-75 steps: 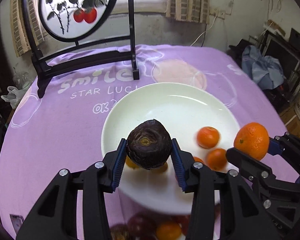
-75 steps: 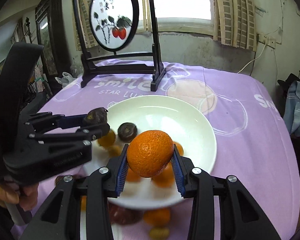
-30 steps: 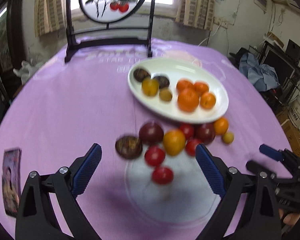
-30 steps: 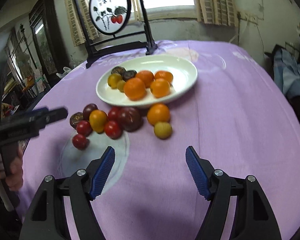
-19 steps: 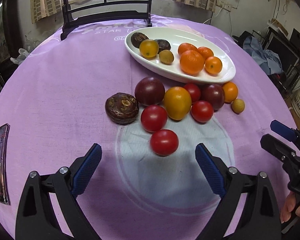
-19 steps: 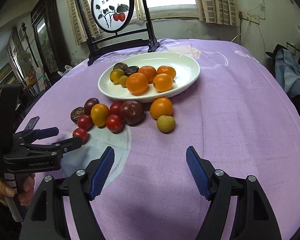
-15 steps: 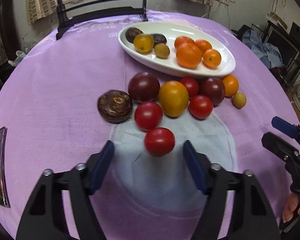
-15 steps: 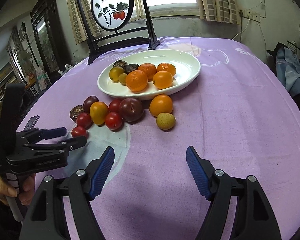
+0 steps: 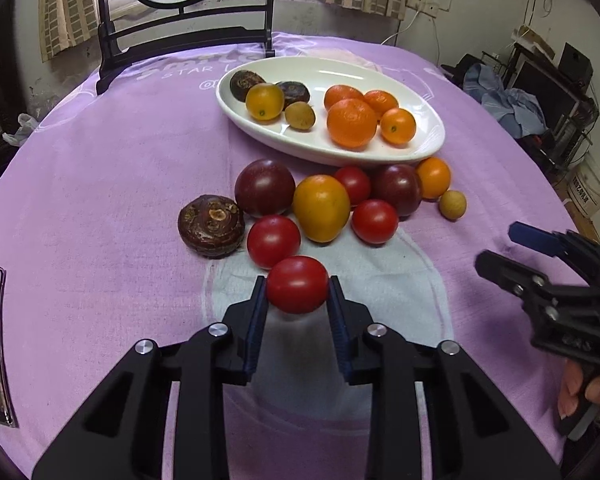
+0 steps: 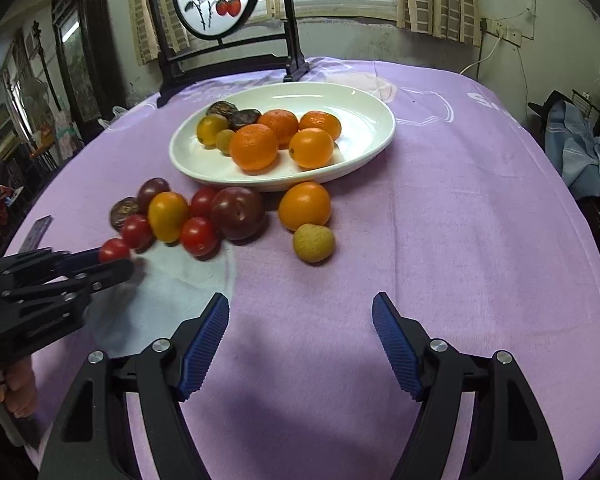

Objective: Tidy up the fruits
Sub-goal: 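Grasp a red cherry tomato with the left gripper while the right gripper grasps a small yellow fruit, then carry both fruits over the white plate and open both grippers to release them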

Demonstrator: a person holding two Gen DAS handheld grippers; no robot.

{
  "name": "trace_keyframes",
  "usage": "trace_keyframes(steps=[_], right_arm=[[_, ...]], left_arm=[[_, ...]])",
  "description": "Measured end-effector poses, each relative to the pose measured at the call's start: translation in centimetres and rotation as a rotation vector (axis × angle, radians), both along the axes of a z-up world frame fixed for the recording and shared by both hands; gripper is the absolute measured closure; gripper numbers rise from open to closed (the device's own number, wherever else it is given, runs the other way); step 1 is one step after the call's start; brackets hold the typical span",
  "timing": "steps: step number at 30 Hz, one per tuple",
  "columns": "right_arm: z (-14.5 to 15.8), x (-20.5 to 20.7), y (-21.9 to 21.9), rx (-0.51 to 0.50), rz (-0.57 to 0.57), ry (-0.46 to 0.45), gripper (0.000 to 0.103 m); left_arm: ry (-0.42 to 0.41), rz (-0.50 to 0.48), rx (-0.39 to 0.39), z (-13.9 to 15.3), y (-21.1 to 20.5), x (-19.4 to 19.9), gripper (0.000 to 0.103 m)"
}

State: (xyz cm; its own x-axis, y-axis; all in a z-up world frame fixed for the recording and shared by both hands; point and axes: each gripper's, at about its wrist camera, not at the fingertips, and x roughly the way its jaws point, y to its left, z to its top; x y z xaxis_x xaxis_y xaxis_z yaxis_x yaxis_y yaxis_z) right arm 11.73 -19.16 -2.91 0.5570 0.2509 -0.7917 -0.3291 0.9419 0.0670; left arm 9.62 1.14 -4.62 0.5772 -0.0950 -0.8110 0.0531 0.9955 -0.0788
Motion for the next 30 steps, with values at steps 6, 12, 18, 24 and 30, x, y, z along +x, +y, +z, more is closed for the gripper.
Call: trace_keyframes(steps=[6, 12, 18, 24, 30], right_arm=[[-1.2, 3.4, 0.4, -0.055, -0.033, 0.048, 0.032], [-1.7, 5.2, 1.4, -0.060, -0.029, 0.059, 0.055], [-1.2, 5.3, 0.6, 0.004, -0.071, 0.068, 0.074], [0.3, 2.8, -0.5, 0.046, -0.081, 0.037, 0.074], [3.4, 2.5, -1.1, 0.066, -0.069, -0.024, 0.074]], left_arm=[[-0.007, -0.019, -0.043, 0.1, 0.7, 0.0, 0.074], [0.008, -0.008, -0.062, -0.5, 1.2, 0.4, 0.074], [-0.003, 0.012, -0.079, -0.3, 1.6, 0.6, 0.074], [0.002, 0.021, -0.087, 0.4, 1.7, -0.3, 0.074], [-0.009, 0.015, -0.097, 2.5, 1.9, -0.3, 0.074]])
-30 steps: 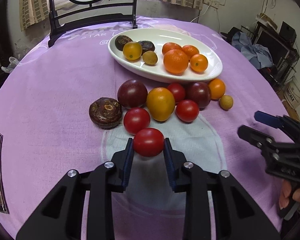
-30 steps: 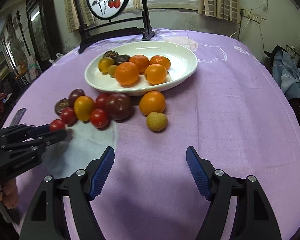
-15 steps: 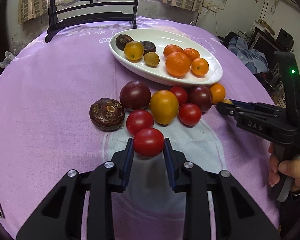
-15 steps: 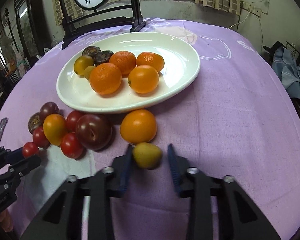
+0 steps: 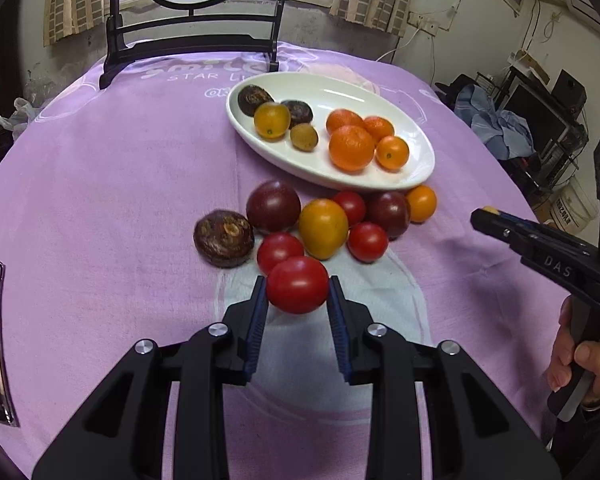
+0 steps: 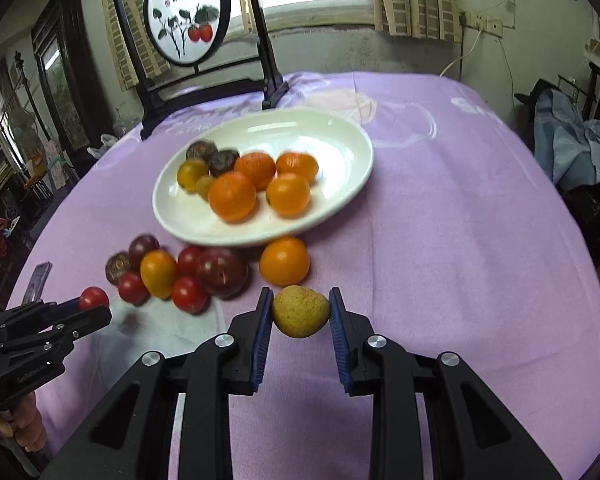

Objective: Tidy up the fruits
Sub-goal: 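Carry both fruits over the white plate and open both grippers to release them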

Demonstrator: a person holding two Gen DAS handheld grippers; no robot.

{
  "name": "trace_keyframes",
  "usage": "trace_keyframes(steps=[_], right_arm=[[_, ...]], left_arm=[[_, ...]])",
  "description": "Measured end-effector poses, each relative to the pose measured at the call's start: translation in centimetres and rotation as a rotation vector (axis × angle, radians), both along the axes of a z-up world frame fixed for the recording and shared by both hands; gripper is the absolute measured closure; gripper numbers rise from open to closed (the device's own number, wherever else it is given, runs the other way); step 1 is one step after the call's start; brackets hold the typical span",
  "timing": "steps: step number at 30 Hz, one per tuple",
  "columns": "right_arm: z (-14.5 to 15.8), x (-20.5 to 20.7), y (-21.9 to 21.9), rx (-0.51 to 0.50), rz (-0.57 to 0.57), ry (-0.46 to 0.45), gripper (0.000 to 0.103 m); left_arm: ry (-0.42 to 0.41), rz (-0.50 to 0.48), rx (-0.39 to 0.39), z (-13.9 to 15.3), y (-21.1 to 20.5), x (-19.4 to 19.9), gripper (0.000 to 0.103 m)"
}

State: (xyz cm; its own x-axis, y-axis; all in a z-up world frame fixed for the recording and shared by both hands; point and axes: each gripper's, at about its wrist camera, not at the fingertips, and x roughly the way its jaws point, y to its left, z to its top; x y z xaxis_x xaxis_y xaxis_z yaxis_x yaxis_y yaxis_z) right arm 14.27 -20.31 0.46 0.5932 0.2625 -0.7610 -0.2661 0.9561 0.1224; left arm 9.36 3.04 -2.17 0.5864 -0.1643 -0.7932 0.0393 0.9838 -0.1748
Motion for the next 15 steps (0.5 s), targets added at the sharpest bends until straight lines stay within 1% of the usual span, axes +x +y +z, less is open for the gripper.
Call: trace_keyframes(steps=[5, 7, 10, 11, 13, 15], right_arm=[[2.3, 2.0, 0.5, -0.019, 0.018, -0.061, 0.074], [2.9, 3.2, 0.9, -0.014, 0.024, -0.073, 0.074], [3.4, 5.1, 1.6, -0.005, 0.034, -0.093, 0.074], [3.4, 6.1, 1.8, 0.005, 0.034, -0.089, 0.074], [3.2, 8.0, 2.0, 0.030, 0.028, -0.076, 0.074], [2.9, 9.6, 2.3, 0.037, 0.025, -0.063, 0.074]], left_arm=[[-0.044, -0.022, 0.042, 2.6, -0.1, 1.9, 0.074], [-0.051, -0.034, 0.042, 3.5, -0.5, 3.6, 0.074], [-0.070, -0.032, 0.067, 4.4, -1.3, 6.8, 0.074], [-0.067, -0.029, 0.061, 4.4, -1.5, 7.9, 0.074], [-0.036, -0.024, 0.033, 4.0, -1.6, 10.8, 0.074], [-0.009, -0.012, 0.026, 3.5, -1.7, 13.2, 0.074]])
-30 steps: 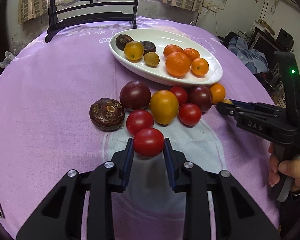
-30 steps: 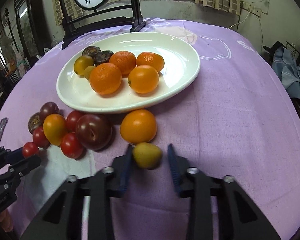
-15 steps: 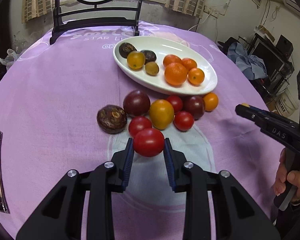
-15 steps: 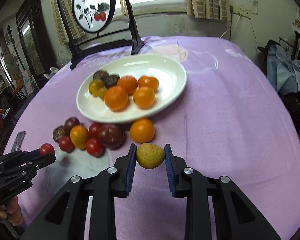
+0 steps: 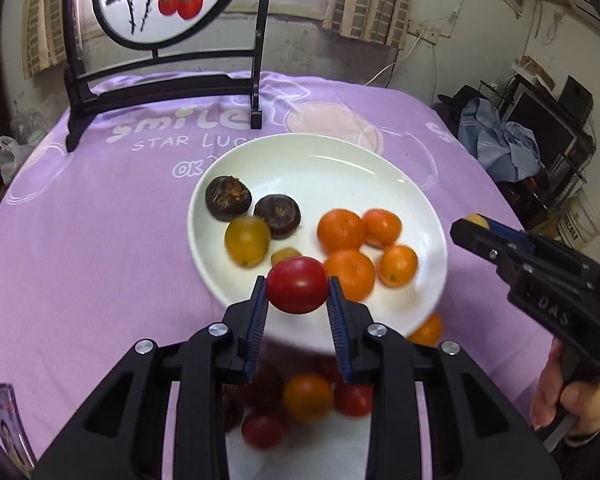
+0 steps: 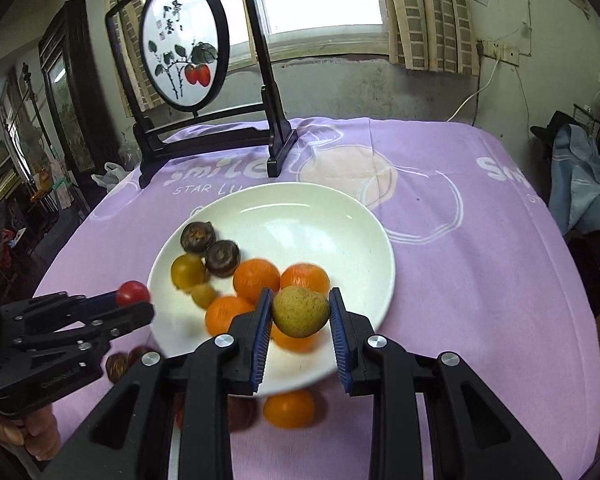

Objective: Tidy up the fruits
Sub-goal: 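Carry both fruits over the white plate and open both grippers to release them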

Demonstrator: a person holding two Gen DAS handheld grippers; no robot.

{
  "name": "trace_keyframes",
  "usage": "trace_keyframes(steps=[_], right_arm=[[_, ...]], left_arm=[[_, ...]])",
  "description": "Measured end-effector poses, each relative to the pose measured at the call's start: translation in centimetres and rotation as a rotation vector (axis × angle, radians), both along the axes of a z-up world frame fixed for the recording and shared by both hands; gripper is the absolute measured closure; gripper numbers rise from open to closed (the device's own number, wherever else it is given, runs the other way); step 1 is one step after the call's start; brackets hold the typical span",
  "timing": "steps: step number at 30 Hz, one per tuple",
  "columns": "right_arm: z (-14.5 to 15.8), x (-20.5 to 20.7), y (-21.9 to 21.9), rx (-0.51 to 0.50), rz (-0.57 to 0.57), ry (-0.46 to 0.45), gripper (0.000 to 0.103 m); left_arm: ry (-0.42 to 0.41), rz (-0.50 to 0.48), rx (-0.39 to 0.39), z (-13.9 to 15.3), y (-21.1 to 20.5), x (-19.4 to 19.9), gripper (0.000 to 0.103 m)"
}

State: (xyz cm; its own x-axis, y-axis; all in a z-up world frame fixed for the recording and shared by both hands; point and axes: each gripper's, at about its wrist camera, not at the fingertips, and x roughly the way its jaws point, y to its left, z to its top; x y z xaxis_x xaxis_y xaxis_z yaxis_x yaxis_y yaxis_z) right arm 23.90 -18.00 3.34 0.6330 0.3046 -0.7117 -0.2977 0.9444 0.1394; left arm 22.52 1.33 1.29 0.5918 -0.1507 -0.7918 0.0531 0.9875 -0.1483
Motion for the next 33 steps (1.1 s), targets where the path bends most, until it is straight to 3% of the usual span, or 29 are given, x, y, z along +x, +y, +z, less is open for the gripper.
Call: trace_keyframes(steps=[6, 13, 14, 16, 21, 33], right_arm=[[-2.1, 4.2, 0.7, -0.034, -0.002, 0.041, 0.074], [-4.6, 6.8, 0.2, -0.020, -0.044, 0.096, 0.071], [-4.7, 6.9, 0.2, -0.023, -0.048, 0.091, 0.069], [-4.6, 6.9, 0.3, -0.037, -0.058, 0.080, 0.054], [-4.2, 6.3, 0.0, -0.037, -0.064, 0.070, 0.048], [-2.5, 0.0, -1.1, -0.031, -0.050, 0.042, 0.043]], left_arm=[[0.046, 0.020, 0.034, -1.9, -0.4, 5.7, 0.074], [0.057, 0.016, 0.043, -2.9, -1.3, 8.2, 0.073], [0.061, 0.015, 0.042, -3.0, -1.4, 8.4, 0.073], [0.059, 0.016, 0.048, -3.1, -1.7, 8.5, 0.068], [0.013, 0.033, 0.038, -1.8, -1.6, 7.5, 0.048], [-0.088, 0.033, 0.067, 1.6, -1.0, -0.3, 0.035]])
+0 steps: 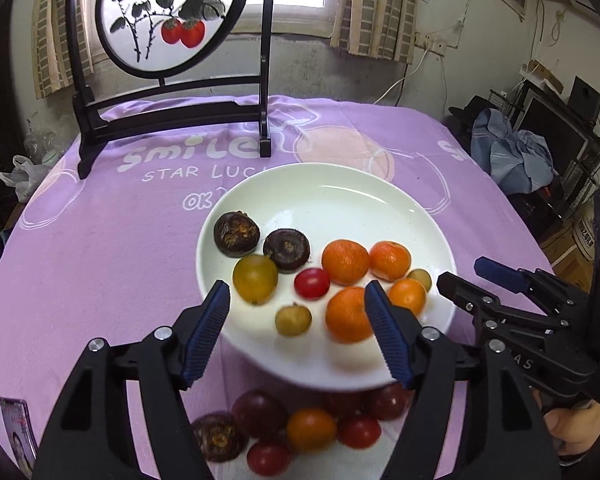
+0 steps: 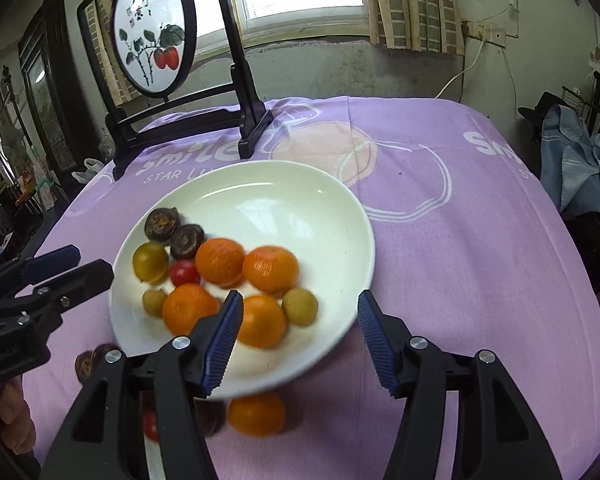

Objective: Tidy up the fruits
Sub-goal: 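Carry both fruits over the white plate and open both grippers to release them, then grasp a dark brown fruit with the left gripper while the right gripper grasps an orange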

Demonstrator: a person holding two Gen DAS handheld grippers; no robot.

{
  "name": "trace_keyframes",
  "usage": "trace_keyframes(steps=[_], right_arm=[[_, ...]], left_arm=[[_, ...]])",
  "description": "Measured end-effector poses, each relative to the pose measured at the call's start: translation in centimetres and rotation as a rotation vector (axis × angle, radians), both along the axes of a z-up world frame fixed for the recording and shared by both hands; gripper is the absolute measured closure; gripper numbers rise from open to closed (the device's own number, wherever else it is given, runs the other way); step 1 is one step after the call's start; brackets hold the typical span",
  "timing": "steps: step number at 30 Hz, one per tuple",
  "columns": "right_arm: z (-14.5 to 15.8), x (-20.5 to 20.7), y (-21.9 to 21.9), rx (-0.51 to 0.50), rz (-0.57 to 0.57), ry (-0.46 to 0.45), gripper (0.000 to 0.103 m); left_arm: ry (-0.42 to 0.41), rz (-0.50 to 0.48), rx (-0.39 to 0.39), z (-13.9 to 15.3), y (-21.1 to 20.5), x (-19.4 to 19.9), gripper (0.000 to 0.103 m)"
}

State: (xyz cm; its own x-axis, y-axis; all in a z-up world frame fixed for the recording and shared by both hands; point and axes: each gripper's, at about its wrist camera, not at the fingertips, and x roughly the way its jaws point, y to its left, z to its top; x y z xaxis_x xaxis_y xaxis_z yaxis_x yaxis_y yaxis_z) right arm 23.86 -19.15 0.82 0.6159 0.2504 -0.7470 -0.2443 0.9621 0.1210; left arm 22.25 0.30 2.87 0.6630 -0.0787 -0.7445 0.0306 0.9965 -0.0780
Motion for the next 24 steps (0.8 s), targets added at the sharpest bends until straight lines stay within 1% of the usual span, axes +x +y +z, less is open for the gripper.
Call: trace_keyframes(steps=[6, 7, 10, 11, 13, 17, 24], right_arm=[[0.8, -3.9, -0.2, -0.008, 0.005, -0.021, 0.041], [0.9, -4.6, -0.2, -0.010, 0.007, -0.026, 0.037], [1.1, -6.6, -0.1, -0.022, 0.009, -0.054, 0.029], [1.0, -7.3, 0.0, -0.026, 0.013, -0.060, 0.028], [0.7, -8.5, 0.1, -0.025, 0.017, -0.061, 0.026], [-0.3, -10.5, 0.4, -0.019, 0.032, -0.043, 0.024], [-2.3, -12.8, 1.2, -0.024, 0.065, 0.000, 0.021]], left_arm=[[-0.009, -0.017, -0.007, 0.3, 0.2, -4.4, 0.032], [-0.012, -0.017, -0.007, 0.3, 0.3, -5.0, 0.032], [-0.012, -0.012, -0.015, -0.2, 0.9, -6.9, 0.030], [-0.010, -0.010, -0.021, -0.4, 1.2, -7.5, 0.028], [-0.006, -0.004, -0.024, -1.0, 1.8, -8.7, 0.026], [0.016, -0.001, -0.008, -2.7, 2.9, -10.5, 0.025], [0.078, 0.008, -0.005, -5.8, 5.0, -11.7, 0.025]])
